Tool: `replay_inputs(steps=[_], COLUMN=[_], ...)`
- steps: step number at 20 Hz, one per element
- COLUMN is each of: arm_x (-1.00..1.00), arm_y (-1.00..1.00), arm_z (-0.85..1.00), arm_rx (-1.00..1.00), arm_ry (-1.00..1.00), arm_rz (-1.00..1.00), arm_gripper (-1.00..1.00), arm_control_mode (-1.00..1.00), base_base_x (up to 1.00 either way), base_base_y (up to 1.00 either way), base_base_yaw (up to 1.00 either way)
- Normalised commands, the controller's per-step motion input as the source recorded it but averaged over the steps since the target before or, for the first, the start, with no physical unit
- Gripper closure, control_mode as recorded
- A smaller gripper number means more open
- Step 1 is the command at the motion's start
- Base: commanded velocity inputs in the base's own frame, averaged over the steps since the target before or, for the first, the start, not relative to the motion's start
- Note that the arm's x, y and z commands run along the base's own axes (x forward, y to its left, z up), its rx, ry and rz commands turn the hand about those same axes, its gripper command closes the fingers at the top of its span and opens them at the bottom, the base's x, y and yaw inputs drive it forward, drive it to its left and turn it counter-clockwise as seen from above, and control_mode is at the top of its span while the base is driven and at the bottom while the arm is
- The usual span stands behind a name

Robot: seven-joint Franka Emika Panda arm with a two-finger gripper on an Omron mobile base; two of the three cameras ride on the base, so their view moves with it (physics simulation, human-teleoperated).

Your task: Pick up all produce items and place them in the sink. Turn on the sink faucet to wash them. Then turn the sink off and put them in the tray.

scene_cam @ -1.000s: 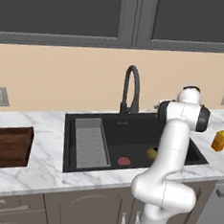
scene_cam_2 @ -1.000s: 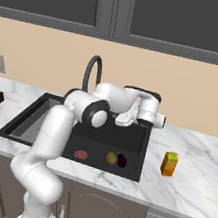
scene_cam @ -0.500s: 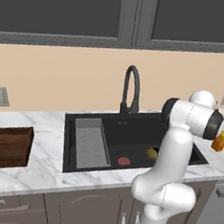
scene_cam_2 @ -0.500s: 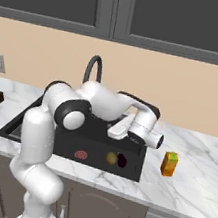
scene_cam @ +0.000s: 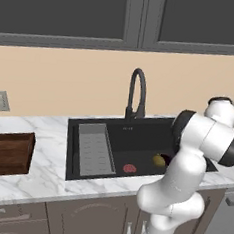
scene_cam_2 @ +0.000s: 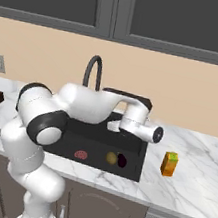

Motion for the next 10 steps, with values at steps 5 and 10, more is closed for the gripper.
replay_inputs(steps=[5, 10], arm_x=[-0.31, -0.51], arm_y=[-0.10, 0.00], arm_z=[0.10, -0.06], arm_rx=[-0.06, -0.03], arm_ry=[0.33, 0.27], arm_rz=[-0.24, -0.27], arm_gripper=[-1.00, -1.00], arm_control_mode=[-1.00, -1.00], base_base_x=[0.00, 0.00], base_base_y=[0.00, 0.00], base_base_yaw=[0.00, 0.00])
